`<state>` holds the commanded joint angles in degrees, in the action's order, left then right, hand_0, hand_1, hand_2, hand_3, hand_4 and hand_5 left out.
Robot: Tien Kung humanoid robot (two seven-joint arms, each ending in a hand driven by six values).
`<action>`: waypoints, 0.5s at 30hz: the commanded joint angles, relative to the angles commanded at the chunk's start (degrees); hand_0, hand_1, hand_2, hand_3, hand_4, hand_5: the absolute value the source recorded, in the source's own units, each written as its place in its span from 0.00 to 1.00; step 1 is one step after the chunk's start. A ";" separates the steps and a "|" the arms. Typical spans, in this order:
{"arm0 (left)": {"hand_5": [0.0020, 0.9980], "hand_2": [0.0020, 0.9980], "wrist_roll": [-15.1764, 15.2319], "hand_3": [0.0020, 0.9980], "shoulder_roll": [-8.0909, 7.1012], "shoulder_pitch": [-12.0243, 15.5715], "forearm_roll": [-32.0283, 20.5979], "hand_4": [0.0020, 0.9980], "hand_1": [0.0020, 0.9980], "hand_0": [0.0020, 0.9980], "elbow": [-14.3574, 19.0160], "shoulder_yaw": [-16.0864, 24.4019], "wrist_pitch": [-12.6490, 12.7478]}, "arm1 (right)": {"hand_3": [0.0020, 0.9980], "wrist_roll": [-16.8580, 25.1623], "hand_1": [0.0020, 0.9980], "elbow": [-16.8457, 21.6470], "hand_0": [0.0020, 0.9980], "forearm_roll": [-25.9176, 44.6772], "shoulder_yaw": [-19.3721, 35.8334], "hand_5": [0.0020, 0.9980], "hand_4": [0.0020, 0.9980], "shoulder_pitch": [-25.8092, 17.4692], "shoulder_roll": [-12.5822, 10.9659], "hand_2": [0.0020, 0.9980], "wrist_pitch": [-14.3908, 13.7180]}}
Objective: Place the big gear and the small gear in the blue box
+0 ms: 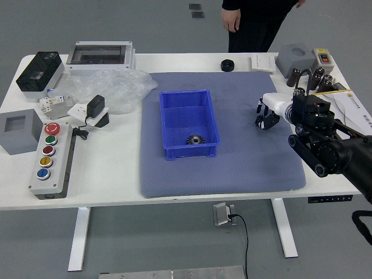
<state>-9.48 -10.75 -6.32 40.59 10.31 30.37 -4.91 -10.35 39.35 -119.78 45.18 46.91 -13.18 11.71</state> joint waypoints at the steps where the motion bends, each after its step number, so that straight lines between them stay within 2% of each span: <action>1: 0.08 0.84 0.00 0.84 0.01 0.01 0.01 0.51 0.84 0.83 0.00 -0.01 0.00 | 0.64 -0.08 0.48 -0.02 0.51 -0.02 -0.04 0.23 0.64 -0.06 0.06 0.56 -0.04; 8: 0.08 0.84 0.04 0.84 0.04 0.03 -0.03 0.51 0.84 0.83 0.00 -0.18 -0.01 | 0.63 -0.44 0.48 -0.26 0.51 -0.20 -0.35 0.22 0.63 -0.44 0.48 0.55 -0.06; 14: 0.08 0.84 0.05 0.84 0.03 0.02 0.00 0.51 0.84 0.83 0.00 -0.22 -0.02 | 0.63 -0.66 0.48 -0.43 0.53 -0.26 -0.38 0.21 0.62 -0.62 0.62 0.55 -1.19; 15: 0.08 0.84 0.05 0.84 0.02 0.02 0.02 0.51 0.84 0.83 0.00 -0.21 -0.02 | 0.62 -0.67 0.45 -0.43 0.55 -0.29 -0.35 0.14 0.63 -0.63 0.61 0.52 -1.48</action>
<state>-9.43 -10.73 -6.30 40.61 10.31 30.17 -4.94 -11.01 38.93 -120.07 44.83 46.28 -12.57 10.23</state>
